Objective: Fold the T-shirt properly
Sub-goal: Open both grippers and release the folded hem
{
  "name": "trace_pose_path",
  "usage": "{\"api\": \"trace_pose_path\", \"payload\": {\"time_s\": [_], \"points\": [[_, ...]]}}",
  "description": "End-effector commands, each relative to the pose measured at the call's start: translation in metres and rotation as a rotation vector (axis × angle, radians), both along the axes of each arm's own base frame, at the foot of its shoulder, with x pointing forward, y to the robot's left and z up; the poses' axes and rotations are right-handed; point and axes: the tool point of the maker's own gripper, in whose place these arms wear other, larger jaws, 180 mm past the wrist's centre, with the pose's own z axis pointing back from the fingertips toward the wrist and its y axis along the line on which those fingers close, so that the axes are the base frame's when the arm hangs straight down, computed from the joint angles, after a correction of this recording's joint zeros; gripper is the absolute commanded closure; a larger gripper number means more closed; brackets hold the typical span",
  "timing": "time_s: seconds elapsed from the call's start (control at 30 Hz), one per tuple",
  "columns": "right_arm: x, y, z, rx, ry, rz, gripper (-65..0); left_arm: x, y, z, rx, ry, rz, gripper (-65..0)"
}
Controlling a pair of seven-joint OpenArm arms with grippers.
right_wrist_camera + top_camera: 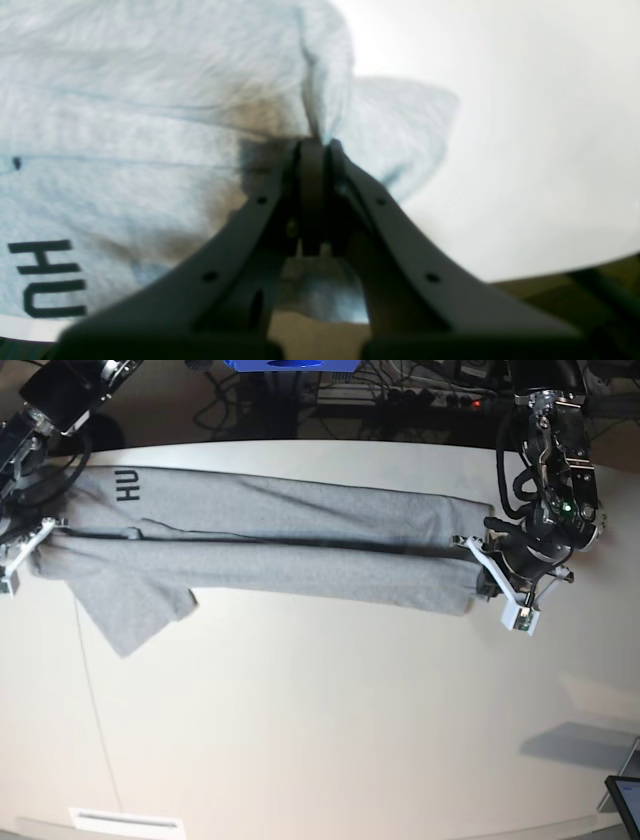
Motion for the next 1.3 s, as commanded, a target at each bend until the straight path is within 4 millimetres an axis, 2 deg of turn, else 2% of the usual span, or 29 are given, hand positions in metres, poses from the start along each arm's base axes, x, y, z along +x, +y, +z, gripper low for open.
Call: {"api": "trace_pose_path", "payload": {"time_s": [0.0, 0.33, 0.4, 0.47, 0.6, 0.67, 0.73, 0.87, 0.93, 1.03, 1.13, 1.2, 1.27], "points": [[0.004, -0.011, 0.011, -0.034, -0.023, -0.008, -1.0, 0.004, 0.005, 0.009, 0.019, -0.031, 0.003, 0.0], [0.003, -0.011, 0.01, -0.031, -0.019, -0.011, -1.2, 0.001, 0.005, 0.005, 0.019, -0.018, 0.004, -0.5], [0.003, -0.011, 0.01, -0.031, -0.019, -0.011, -4.4, -0.001, 0.005, 0.004, 0.019, -0.013, 0.004, -7.4], [0.003, -0.011, 0.01, -0.031, -0.019, -0.011, -10.6, -0.001, 0.005, 0.003, 0.016, -0.012, 0.003, -18.1], [0.003, -0.011, 0.01, -0.031, -0.019, -0.012, -23.5, -0.001, 0.008, 0.005, 0.025, -0.012, 0.0, -30.2], [0.003, -0.011, 0.01, -0.033, -0.017, -0.013, -28.1, 0.0, 0.011, 0.007, 0.028, -0.019, 0.008, -31.4], [0.002, -0.012, 0.01, -0.034, -0.016, -0.013, -30.0, 0.003, 0.012, 0.009, 0.031, -0.027, 0.012, -31.7], [0.003, -0.012, 0.011, -0.035, -0.019, -0.014, -30.3, 0.004, 0.013, 0.011, 0.032, -0.032, 0.015, -31.9], [0.002, -0.012, 0.011, -0.035, -0.02, -0.017, -30.3, 0.005, 0.021, 0.015, 0.036, -0.043, 0.04, -31.9], [-0.01, -0.027, 0.013, -0.037, -0.028, -0.086, -30.6, 0.005, 0.033, 0.02, 0.043, -0.062, 0.075, -31.9], [-0.013, -0.033, 0.016, -0.044, -0.034, -0.104, -30.8, 0.005, 0.038, 0.023, 0.045, -0.069, 0.09, -32.1], [-0.014, -0.034, 0.016, -0.045, -0.031, -0.104, -33.1, 0.005, 0.038, 0.023, 0.045, -0.068, 0.089, -32.1], [-0.013, -0.034, 0.016, -0.045, -0.033, -0.104, -38.6, 0.007, 0.038, 0.024, 0.045, -0.072, 0.089, -32.1]]}}
